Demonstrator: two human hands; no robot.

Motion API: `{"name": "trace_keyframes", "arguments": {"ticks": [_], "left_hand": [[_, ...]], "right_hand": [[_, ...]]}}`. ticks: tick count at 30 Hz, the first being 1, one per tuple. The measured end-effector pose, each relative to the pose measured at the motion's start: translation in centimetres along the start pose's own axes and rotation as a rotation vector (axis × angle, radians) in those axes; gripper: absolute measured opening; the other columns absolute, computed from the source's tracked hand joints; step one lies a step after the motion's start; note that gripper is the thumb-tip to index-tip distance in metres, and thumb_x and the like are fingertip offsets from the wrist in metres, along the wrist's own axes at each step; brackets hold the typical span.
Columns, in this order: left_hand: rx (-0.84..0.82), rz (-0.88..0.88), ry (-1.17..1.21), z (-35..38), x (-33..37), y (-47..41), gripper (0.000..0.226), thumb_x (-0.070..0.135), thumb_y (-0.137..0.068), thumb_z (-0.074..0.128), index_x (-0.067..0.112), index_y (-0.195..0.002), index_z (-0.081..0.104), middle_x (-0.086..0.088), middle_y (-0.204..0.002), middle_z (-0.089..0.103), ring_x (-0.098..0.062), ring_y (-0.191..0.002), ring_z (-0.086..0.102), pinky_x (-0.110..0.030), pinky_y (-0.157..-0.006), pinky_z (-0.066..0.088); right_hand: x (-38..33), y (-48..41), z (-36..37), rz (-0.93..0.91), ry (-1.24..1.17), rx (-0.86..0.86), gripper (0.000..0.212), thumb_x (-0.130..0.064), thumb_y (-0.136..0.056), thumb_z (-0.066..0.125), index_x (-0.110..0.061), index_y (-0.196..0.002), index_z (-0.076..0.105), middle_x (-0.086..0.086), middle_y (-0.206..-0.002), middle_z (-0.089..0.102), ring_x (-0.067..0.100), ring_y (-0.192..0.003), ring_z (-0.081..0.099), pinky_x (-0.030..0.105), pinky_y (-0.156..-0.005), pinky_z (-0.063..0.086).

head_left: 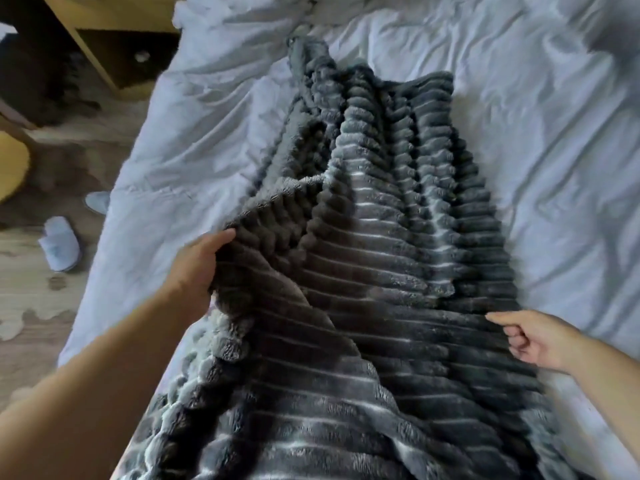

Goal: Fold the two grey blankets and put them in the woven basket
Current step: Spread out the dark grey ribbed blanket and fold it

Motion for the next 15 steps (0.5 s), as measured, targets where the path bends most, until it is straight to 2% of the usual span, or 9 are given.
{"name": "trace_keyframes", "arguments": {"ticks": [2, 4, 8, 10, 12, 15], "left_hand": [[-0.024, 0.054, 0.054, -0.5, 2.9, 2.2, 0.015, 0.025, -0.084, 0.065, 0.013, -0.092, 0.069, -0.011, -0.084, 0.069, -0.024, -0.067, 0.067, -0.031, -0.062, 0.057], [-0.014, 0.091, -0.008, -0.9, 4.6, 4.4, 0.01, 0.026, -0.085, 0.066, 0.016, -0.084, 0.067, -0.01, -0.083, 0.068, -0.025, -0.069, 0.065, -0.033, -0.067, 0.054], [0.014, 0.1, -0.531, -0.9, 2.5, 5.4, 0.018, 0.028, -0.083, 0.071, 0.01, -0.083, 0.068, -0.009, -0.075, 0.064, -0.022, -0.064, 0.057, -0.027, -0.059, 0.042], [0.075, 0.064, -0.696, -1.5, -0.2, 4.2, 0.02, 0.026, -0.083, 0.071, 0.007, -0.085, 0.068, -0.007, -0.071, 0.062, -0.019, -0.06, 0.054, -0.025, -0.054, 0.039], [0.144, 0.035, -0.788, -2.2, -2.8, 2.6, 0.019, 0.026, -0.085, 0.069, 0.008, -0.088, 0.065, -0.008, -0.076, 0.062, -0.019, -0.063, 0.054, -0.025, -0.059, 0.04], [0.192, 0.021, -0.856, -2.3, -5.1, -0.3, 0.025, 0.036, -0.085, 0.067, 0.012, -0.087, 0.061, -0.007, -0.077, 0.061, -0.023, -0.07, 0.054, -0.028, -0.067, 0.04]], "right_hand": [[-0.1, 1.9, -0.8, -0.037, 0.073, -0.035, 0.011, -0.011, -0.088, 0.064, -0.012, -0.078, 0.059, -0.001, -0.054, 0.041, 0.012, -0.048, 0.035, 0.024, -0.052, 0.032], [0.5, 3.3, -2.0, -0.054, 0.123, -0.007, 0.015, -0.011, -0.09, 0.061, -0.011, -0.075, 0.056, 0.003, -0.06, 0.047, 0.016, -0.053, 0.041, 0.027, -0.055, 0.036], [3.1, 3.5, -2.0, -0.058, 0.123, -0.026, 0.005, -0.015, -0.091, 0.059, -0.01, -0.088, 0.059, 0.005, -0.072, 0.056, 0.018, -0.063, 0.05, 0.03, -0.061, 0.042], [4.3, 2.3, -1.1, -0.069, 0.112, -0.021, 0.008, -0.014, -0.091, 0.059, -0.008, -0.096, 0.059, 0.007, -0.076, 0.055, 0.02, -0.065, 0.05, 0.03, -0.061, 0.042], [5.0, 0.8, -0.7, -0.114, 0.13, 0.04, 0.014, -0.012, -0.091, 0.059, -0.006, -0.104, 0.06, 0.011, -0.083, 0.054, 0.023, -0.07, 0.049, 0.029, -0.06, 0.04], [4.4, -1.4, -1.4, -0.207, 0.169, 0.211, 0.023, -0.017, -0.09, 0.062, -0.004, -0.11, 0.061, 0.018, -0.107, 0.058, 0.035, -0.096, 0.056, 0.034, -0.076, 0.043]]}}
Point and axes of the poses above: each hand's wrist, its own y-axis away from the middle knuckle, its own z-axis out of the palm, x = y × z, the point moved 8 cm from there along -y, towards the middle knuckle
